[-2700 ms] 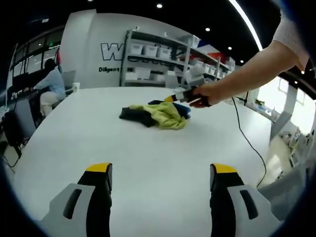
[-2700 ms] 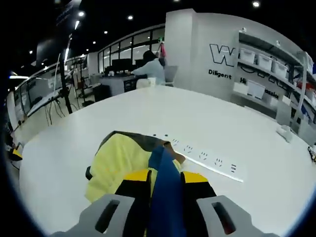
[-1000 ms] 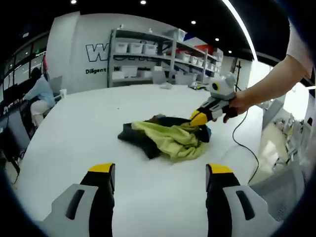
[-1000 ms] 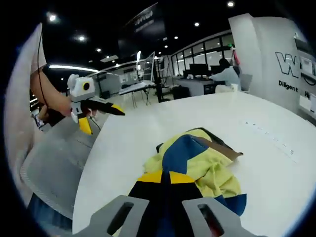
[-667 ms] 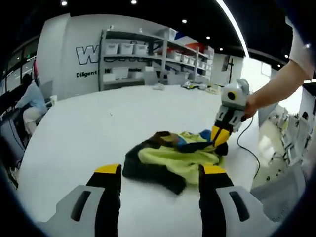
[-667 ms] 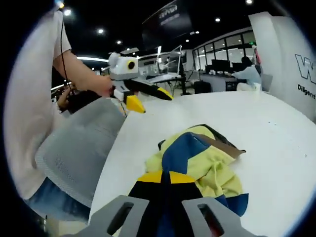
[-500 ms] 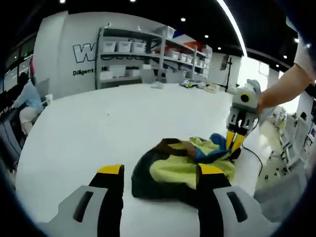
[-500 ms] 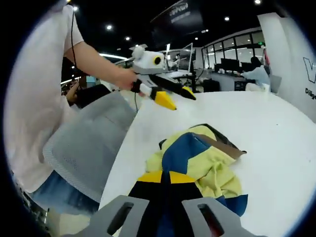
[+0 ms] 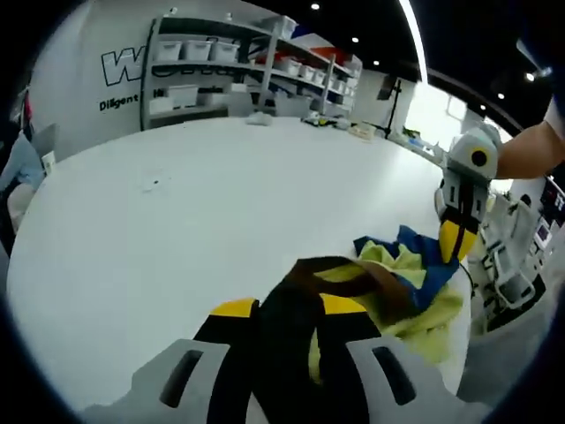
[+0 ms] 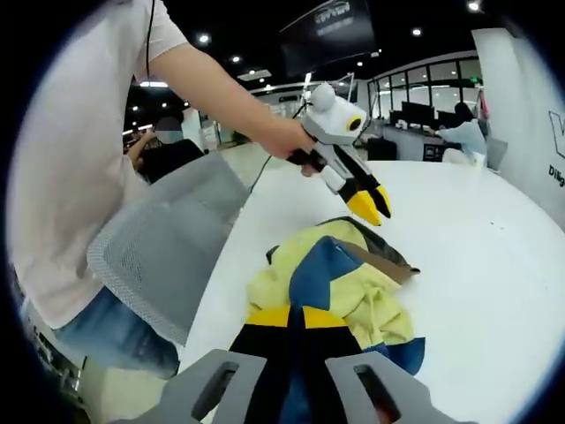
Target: Fold the garment on the visible template until the final outline fits inside the template.
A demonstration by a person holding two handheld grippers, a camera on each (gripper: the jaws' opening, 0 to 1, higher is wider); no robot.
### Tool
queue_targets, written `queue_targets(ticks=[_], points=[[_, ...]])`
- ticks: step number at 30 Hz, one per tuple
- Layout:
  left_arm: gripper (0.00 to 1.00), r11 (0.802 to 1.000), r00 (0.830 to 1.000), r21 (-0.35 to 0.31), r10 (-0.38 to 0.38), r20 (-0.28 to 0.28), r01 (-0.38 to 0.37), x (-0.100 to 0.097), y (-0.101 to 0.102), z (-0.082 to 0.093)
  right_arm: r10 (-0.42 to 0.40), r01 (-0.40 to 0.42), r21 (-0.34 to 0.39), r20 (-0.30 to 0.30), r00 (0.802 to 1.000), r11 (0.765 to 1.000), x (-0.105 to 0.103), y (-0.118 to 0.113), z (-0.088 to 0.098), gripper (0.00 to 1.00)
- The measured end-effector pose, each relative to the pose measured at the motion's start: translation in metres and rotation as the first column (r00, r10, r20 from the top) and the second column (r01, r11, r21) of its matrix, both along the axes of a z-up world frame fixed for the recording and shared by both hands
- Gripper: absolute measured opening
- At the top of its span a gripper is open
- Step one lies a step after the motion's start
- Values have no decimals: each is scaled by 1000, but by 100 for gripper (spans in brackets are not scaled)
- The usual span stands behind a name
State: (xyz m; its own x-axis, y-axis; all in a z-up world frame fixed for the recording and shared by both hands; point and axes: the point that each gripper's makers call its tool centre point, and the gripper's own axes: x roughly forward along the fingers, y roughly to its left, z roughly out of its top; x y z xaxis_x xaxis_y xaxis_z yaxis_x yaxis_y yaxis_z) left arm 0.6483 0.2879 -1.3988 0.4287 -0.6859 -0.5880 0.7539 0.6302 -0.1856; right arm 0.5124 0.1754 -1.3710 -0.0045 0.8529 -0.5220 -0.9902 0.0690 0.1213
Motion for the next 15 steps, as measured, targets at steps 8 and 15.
queue_targets(ticks=[8,15], points=[[24,998,996,58,-16,-91,22,3,1,-23,-96,96,14,9,995,995,12,-13,5,0],[22,992,993,123,-23,-117,37,-4,6,-41,-173,173,36,9,985,984,21,-23,9,0]])
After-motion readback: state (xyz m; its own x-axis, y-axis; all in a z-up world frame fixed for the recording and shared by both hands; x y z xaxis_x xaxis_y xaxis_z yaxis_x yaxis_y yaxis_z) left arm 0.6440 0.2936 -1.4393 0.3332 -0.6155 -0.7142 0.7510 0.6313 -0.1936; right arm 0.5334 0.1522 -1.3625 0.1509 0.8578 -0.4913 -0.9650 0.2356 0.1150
